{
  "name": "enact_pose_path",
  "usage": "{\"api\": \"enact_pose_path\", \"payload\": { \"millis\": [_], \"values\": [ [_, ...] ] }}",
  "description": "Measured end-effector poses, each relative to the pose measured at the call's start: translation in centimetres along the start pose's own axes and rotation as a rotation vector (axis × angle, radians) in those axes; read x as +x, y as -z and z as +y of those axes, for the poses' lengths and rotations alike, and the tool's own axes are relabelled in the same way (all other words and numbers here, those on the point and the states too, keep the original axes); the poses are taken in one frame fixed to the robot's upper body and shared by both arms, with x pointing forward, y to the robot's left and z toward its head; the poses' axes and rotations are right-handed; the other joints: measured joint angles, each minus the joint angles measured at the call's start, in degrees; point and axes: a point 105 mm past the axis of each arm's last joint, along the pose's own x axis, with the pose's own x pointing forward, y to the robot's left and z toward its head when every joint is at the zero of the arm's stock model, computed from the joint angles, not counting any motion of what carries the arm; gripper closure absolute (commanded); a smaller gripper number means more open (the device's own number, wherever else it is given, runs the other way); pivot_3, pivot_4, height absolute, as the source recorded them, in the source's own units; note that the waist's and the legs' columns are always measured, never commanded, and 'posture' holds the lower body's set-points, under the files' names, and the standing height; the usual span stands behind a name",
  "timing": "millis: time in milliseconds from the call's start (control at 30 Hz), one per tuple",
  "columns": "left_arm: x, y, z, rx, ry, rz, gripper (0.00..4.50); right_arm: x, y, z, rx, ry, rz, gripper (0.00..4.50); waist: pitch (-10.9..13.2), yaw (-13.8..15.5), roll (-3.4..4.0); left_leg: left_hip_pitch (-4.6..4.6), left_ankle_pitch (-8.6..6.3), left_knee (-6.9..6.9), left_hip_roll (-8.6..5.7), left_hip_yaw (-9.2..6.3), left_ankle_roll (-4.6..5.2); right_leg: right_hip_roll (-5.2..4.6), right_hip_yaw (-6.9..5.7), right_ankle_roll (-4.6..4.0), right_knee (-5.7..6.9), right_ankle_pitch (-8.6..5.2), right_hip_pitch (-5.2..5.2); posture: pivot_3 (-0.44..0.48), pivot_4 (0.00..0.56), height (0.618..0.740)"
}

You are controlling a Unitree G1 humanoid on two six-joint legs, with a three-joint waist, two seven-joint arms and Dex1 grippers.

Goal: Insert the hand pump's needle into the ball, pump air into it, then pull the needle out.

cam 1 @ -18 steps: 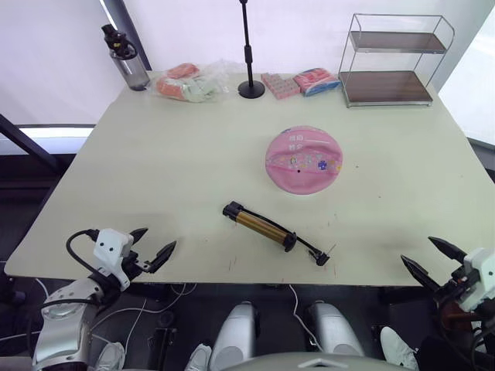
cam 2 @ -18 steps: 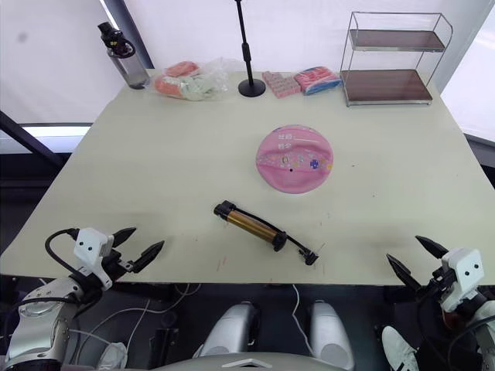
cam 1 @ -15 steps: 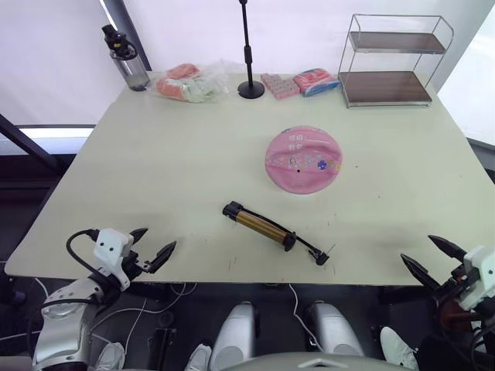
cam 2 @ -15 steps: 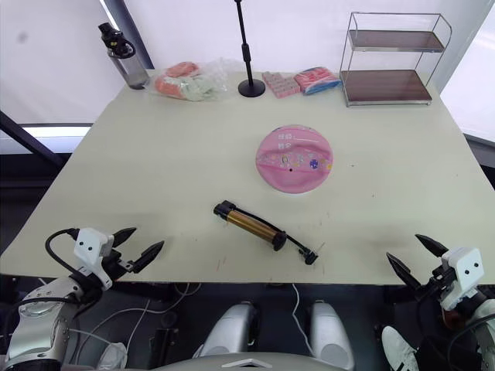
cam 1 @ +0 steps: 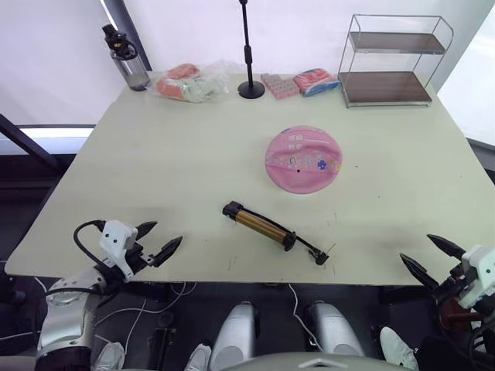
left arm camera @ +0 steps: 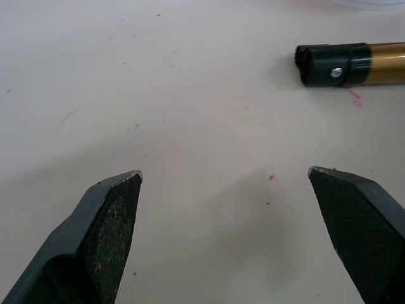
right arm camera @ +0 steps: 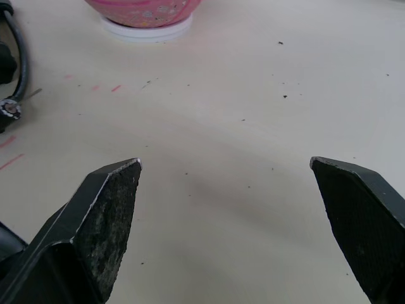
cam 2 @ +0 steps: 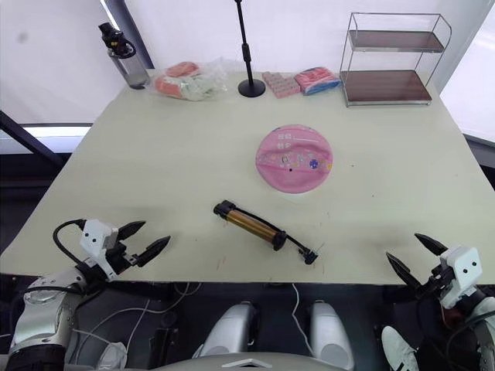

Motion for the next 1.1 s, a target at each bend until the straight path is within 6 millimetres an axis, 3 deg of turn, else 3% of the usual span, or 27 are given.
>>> {"api": "enact_pose_path", "payload": {
  "millis": [100, 367, 500, 600, 1100],
  "values": [
    [0.3, -0.7, -0.7, 0.011, 0.117, 0.033, 0.00, -0.2, -0.6, 1.0, 0.034, -0.077, 0.005, 0.02, 0.0, 0.0, 0.02, 0.00, 0.00, 0.02, 0.01, 0.01, 0.00, 0.01, 0.00, -0.01, 0.03, 0.00, 0.00, 0.000, 0.150, 0.731],
    [4.2, -7.2, -3.6, 0.178, 0.437, -0.057, 0.00, -0.1, -4.1, 3.1, -0.009, -0.225, -0.062, 0.02, 0.0, 0.2, 0.01, -0.04, 0.00, 0.02, 0.00, 0.00, 0.00, 0.04, -0.05, 0.02, 0.00, 0.01, 0.01, 0.000, 0.150, 0.731],
    [6.0, -9.0, -4.7, 0.248, 0.559, -0.069, 1.34, -0.2, -4.9, 3.5, -0.027, -0.250, -0.084, 0.00, 0.0, 0.0, 0.01, -0.07, 0.00, 0.01, -0.09, 0.01, 0.00, 0.10, -0.06, 0.20, -0.02, 0.12, 0.00, 0.000, 0.150, 0.731],
    [7.6, -10.3, -5.7, 0.309, 0.658, -0.078, 2.83, -0.1, -5.6, 3.9, -0.044, -0.271, -0.106, 0.00, 0.0, -0.1, -0.01, -0.07, 0.00, 0.02, -0.09, 0.01, 0.00, 0.19, -0.04, 0.21, -0.02, 0.13, 0.00, 0.000, 0.150, 0.731],
    [13.1, -12.5, -10.0, 0.469, 0.994, -0.059, 2.83, -0.6, -6.7, 5.4, -0.067, -0.343, -0.135, 0.00, 0.1, 0.0, -0.09, -0.14, 0.00, 0.14, -0.08, -0.04, 0.00, 0.35, -0.01, 0.23, 0.01, 0.14, 0.01, 0.000, 0.150, 0.731]
  ]
}}
